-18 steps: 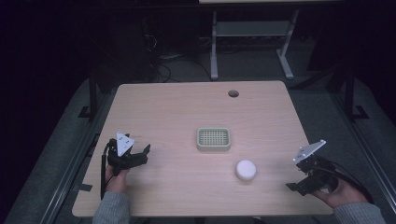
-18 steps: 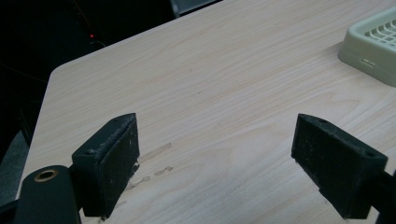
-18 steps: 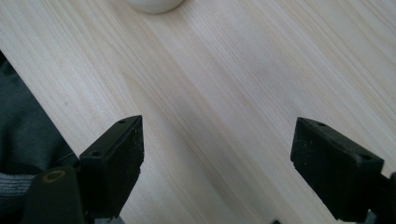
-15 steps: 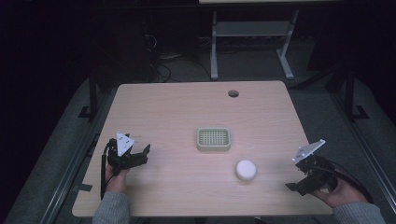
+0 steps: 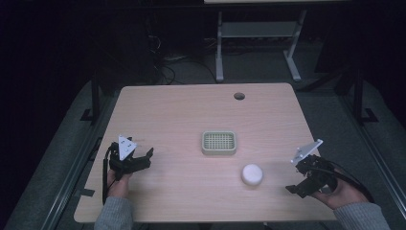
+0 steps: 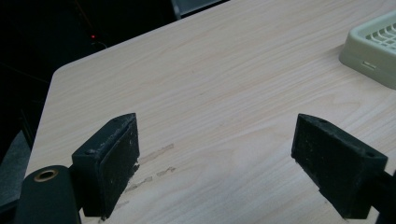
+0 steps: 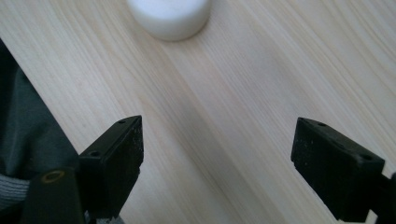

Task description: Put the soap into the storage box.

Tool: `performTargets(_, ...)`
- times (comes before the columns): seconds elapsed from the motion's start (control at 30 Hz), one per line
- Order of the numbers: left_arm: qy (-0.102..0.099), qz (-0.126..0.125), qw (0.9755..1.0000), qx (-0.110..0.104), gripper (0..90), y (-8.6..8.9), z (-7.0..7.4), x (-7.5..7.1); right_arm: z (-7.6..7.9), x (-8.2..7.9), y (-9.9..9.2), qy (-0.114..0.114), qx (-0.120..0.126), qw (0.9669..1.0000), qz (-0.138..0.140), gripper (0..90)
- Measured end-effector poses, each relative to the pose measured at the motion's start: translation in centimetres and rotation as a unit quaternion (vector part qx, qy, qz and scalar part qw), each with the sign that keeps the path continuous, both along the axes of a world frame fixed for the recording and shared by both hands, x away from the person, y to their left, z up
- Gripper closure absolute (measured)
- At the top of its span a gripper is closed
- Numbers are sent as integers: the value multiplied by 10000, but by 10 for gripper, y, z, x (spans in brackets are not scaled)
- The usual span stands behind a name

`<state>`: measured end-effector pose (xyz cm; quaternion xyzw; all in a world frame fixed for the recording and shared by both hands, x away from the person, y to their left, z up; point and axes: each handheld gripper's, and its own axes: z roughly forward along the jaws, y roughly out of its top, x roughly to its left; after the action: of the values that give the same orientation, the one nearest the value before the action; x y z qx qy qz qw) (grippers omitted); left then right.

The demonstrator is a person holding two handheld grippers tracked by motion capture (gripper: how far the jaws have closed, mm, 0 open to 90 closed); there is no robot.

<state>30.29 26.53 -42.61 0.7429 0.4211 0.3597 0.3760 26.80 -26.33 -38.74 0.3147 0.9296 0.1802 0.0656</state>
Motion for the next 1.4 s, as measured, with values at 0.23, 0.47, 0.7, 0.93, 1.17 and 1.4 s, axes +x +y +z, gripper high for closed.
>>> performTargets(0.23,0,-19,10000,17,148,-1,0,0,5,6,16,22,-67,9998,173,163)
performTargets(0.47,38,-6,10000,7,148,0,-1,1,5,13,28,54,-136,9994,318,163)
performTargets(0.7,21,4,10000,-32,148,0,-1,0,8,18,39,79,-159,9988,456,163)
performTargets(0.93,36,24,10000,-45,148,1,0,0,9,24,49,88,-216,9981,577,163)
performTargets(1.17,7,52,9999,-113,148,3,0,1,14,31,65,65,-243,9968,760,163)
performTargets(1.4,10,59,9999,-116,148,3,0,1,14,39,78,145,-318,9952,916,163)
